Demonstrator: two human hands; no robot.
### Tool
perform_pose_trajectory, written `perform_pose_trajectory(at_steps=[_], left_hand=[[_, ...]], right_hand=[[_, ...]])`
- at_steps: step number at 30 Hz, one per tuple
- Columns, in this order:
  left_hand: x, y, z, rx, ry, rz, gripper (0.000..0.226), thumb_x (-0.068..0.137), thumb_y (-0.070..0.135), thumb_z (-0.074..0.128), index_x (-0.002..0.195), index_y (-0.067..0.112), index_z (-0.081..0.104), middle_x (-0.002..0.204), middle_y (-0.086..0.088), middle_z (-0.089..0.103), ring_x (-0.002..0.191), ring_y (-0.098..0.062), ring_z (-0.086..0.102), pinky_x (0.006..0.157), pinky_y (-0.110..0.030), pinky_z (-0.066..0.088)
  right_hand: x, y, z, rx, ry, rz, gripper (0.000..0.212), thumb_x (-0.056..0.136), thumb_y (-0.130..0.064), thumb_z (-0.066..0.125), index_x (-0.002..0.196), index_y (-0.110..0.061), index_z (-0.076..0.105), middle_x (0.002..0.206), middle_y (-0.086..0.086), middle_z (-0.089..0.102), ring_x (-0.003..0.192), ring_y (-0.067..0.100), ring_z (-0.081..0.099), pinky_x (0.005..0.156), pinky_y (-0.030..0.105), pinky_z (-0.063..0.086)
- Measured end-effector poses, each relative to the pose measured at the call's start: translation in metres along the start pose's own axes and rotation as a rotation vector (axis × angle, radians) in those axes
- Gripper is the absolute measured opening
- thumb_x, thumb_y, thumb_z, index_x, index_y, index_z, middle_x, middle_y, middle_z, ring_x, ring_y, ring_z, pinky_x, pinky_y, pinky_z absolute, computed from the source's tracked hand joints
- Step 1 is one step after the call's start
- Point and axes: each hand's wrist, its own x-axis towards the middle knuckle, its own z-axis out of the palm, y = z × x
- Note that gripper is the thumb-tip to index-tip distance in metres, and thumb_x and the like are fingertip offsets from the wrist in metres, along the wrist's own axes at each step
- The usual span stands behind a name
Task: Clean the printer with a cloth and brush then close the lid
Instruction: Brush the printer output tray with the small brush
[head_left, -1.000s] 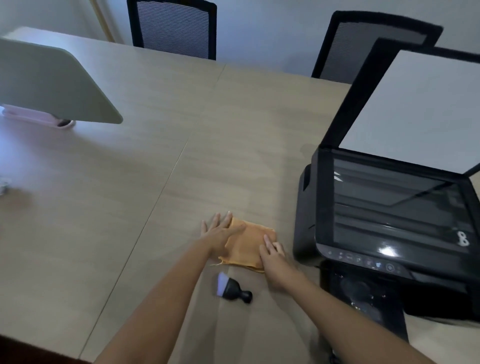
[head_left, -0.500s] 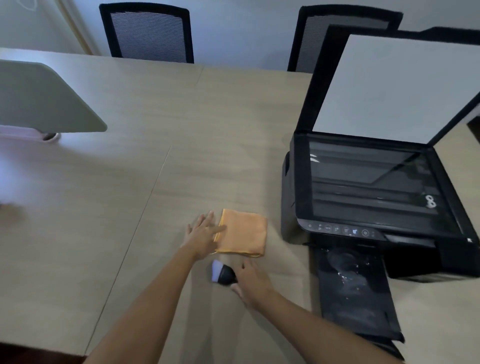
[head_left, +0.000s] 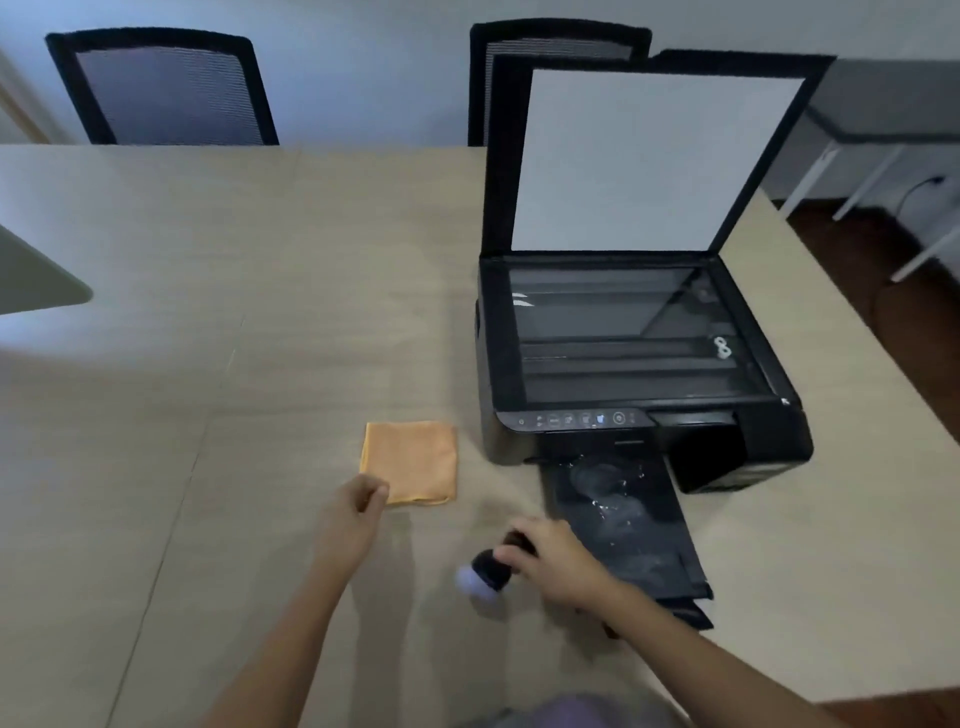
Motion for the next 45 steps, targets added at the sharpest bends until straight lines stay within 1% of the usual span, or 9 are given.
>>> perform_pose_trajectory(at_steps=[6, 9, 16, 21, 24, 29, 35, 40, 45], left_hand=[[-0.074, 0.036, 0.104, -0.203, -0.518, -0.346, 0.028, 0.102, 0.028, 0.037, 0.095, 0.018, 0.063, 0.085, 0.001, 0.066, 0.076, -0.011, 0.062, 0.058, -0.011, 0.048], [-0.093, 0.054, 0.143, -0.269, -0.674, -0.440, 0.033, 0.103, 0.035, 0.030, 0.111, 0.020, 0.059, 0.100, -0.003, 0.068, 0.092, -0.019, 0.066, 0.073, -0.027, 0.047], [-0.107, 0.063, 0.172, -0.276, -0.603, -0.437, 0.012, 0.099, 0.008, 0.045, 0.091, 0.014, 0.051, 0.077, -0.010, 0.057, 0.056, -0.013, 0.051, 0.053, -0.024, 0.044], [-0.108, 0.065, 0.176, -0.235, -0.632, -0.411, 0.028, 0.100, 0.003, 0.039, 0.076, 0.018, 0.039, 0.056, 0.002, 0.048, 0.033, -0.001, 0.045, 0.043, -0.021, 0.047], [-0.110, 0.068, 0.177, -0.181, -0.635, -0.376, 0.028, 0.101, 0.004, 0.036, 0.076, 0.019, 0.037, 0.057, 0.003, 0.046, 0.032, 0.004, 0.046, 0.042, -0.017, 0.047], [-0.109, 0.067, 0.178, -0.169, -0.627, -0.384, 0.026, 0.100, 0.006, 0.037, 0.077, 0.019, 0.037, 0.051, 0.006, 0.044, 0.033, 0.001, 0.042, 0.056, -0.028, 0.047], [-0.108, 0.066, 0.177, -0.165, -0.600, -0.334, 0.029, 0.097, 0.002, 0.041, 0.073, 0.018, 0.037, 0.049, 0.010, 0.039, 0.044, -0.005, 0.034, 0.053, -0.025, 0.037], [-0.110, 0.068, 0.177, -0.150, -0.599, -0.321, 0.027, 0.098, 0.003, 0.039, 0.075, 0.017, 0.039, 0.058, 0.003, 0.041, 0.042, -0.003, 0.038, 0.050, -0.021, 0.037], [-0.112, 0.067, 0.175, -0.171, -0.592, -0.300, 0.024, 0.098, 0.001, 0.039, 0.078, 0.015, 0.041, 0.061, 0.002, 0.043, 0.042, 0.001, 0.041, 0.049, -0.019, 0.041]], right_hand=[[-0.071, 0.078, -0.070, 0.093, 0.540, 0.278, 0.019, 0.085, -0.022, 0.067, 0.067, -0.022, 0.064, 0.056, -0.002, 0.068, 0.056, 0.004, 0.061, 0.055, 0.011, 0.040], [-0.070, 0.081, -0.050, -0.008, 0.380, 0.255, 0.014, 0.083, -0.026, 0.069, 0.070, -0.019, 0.066, 0.064, -0.001, 0.071, 0.064, 0.008, 0.065, 0.064, 0.021, 0.047], [-0.112, 0.130, -0.081, -0.410, 0.460, 0.501, 0.027, 0.088, -0.020, 0.057, 0.073, -0.011, 0.036, 0.067, 0.018, 0.061, 0.071, 0.038, 0.060, 0.053, 0.034, 0.031], [-0.097, 0.083, -0.062, -0.167, 0.401, 0.227, 0.020, 0.083, -0.029, 0.062, 0.072, -0.015, 0.051, 0.067, 0.009, 0.065, 0.069, 0.033, 0.058, 0.060, 0.035, 0.039], [-0.082, 0.079, -0.037, -0.256, 0.137, 0.215, 0.015, 0.085, -0.029, 0.056, 0.077, -0.018, 0.051, 0.087, 0.013, 0.068, 0.083, 0.032, 0.057, 0.067, 0.034, 0.038], [-0.110, 0.132, -0.106, -0.496, 0.309, 0.509, 0.008, 0.078, -0.016, 0.055, 0.076, -0.011, 0.049, 0.076, 0.015, 0.062, 0.076, 0.038, 0.062, 0.056, 0.031, 0.038], [-0.085, 0.089, -0.055, -0.195, 0.202, 0.150, 0.014, 0.083, -0.032, 0.060, 0.082, -0.020, 0.053, 0.078, 0.007, 0.068, 0.077, 0.031, 0.061, 0.063, 0.035, 0.042], [-0.103, 0.128, -0.086, -0.452, 0.396, 0.413, 0.018, 0.090, -0.024, 0.055, 0.081, -0.014, 0.043, 0.078, 0.017, 0.069, 0.075, 0.038, 0.064, 0.055, 0.034, 0.033], [-0.074, 0.080, -0.068, -0.367, 0.430, -0.027, 0.021, 0.085, -0.030, 0.062, 0.079, -0.018, 0.046, 0.064, 0.005, 0.065, 0.060, 0.031, 0.061, 0.047, 0.029, 0.035]])
